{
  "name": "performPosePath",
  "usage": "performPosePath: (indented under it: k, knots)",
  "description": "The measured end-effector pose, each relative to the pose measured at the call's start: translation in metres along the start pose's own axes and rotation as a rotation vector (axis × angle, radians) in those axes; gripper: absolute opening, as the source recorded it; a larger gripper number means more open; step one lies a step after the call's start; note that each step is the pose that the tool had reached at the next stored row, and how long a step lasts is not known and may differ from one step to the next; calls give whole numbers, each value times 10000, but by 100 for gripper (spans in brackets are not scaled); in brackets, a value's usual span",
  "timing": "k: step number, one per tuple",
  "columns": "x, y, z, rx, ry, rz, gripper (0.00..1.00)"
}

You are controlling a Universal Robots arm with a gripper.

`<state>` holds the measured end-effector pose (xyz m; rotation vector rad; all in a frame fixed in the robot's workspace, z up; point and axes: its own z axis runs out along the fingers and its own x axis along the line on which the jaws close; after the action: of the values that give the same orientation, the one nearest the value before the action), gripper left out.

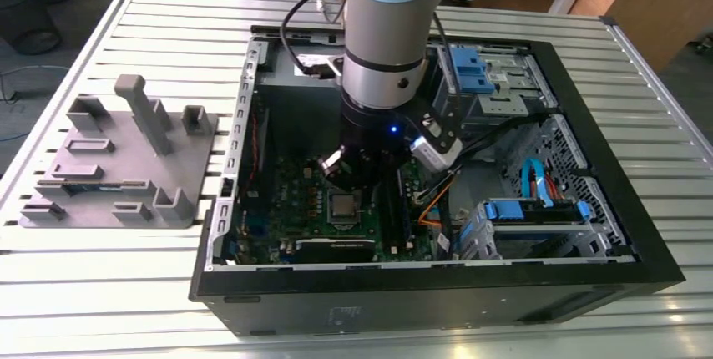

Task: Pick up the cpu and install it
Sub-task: 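Install the first cpu locking lever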

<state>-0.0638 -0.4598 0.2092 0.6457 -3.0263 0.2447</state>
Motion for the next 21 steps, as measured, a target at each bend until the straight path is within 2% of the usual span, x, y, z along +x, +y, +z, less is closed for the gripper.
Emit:
performPosePath:
  k: [18,21]
  knots:
    - [1,-1,-10,4,4,1,11]
    - [-24,-13,-8,5,5,1,11]
